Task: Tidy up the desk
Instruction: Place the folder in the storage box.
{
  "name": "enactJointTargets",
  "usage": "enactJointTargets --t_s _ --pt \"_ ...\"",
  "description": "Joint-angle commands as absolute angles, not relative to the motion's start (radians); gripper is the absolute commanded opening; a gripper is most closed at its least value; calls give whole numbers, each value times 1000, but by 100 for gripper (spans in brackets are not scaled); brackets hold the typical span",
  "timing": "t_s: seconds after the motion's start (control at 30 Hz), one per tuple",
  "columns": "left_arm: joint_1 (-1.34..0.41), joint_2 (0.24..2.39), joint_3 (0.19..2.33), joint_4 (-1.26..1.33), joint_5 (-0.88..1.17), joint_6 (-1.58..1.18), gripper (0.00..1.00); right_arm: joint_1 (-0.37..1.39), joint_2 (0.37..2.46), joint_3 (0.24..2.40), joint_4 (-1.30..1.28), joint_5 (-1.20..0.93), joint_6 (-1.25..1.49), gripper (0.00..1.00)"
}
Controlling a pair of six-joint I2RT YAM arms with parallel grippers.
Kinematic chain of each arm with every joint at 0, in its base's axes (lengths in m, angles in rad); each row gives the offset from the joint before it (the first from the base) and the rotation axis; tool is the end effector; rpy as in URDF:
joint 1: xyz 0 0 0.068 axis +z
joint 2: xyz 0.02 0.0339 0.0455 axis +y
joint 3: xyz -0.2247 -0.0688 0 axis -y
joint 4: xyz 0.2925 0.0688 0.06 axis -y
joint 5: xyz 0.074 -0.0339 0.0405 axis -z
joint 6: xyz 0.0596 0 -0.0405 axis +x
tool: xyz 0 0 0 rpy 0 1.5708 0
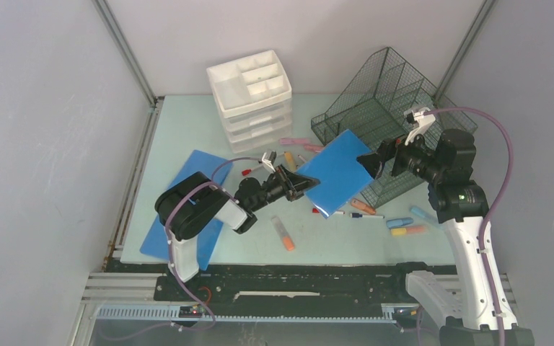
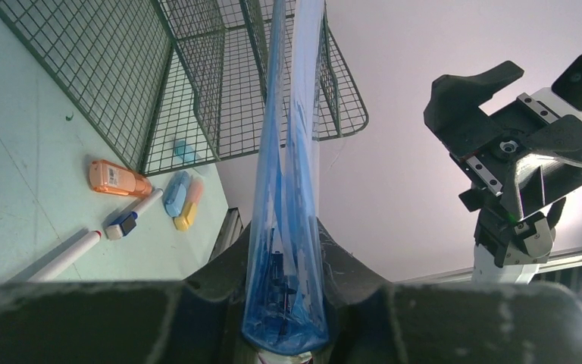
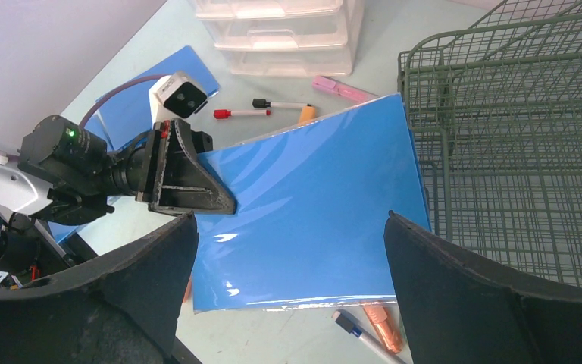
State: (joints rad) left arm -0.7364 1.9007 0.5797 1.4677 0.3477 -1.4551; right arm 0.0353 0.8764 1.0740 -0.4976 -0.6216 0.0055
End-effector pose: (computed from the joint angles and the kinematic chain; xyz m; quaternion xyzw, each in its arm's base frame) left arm 0.2471 -0.2514 0.0765 -0.1037 0.6485 -0.7147 0.2405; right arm 0.2668 0.0442 0.3662 -0.1929 0.7635 0.2576 0.5599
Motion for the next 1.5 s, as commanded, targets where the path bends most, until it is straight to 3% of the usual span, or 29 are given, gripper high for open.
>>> enactJointTargets --t_s 0.0,1.47 --pt "-744 1866 610 1523 371 -1437 0 40 870 1067 -463 -623 9 100" --pt "-759 1777 514 1525 338 -1441 0 51 870 1065 -462 -620 5 100"
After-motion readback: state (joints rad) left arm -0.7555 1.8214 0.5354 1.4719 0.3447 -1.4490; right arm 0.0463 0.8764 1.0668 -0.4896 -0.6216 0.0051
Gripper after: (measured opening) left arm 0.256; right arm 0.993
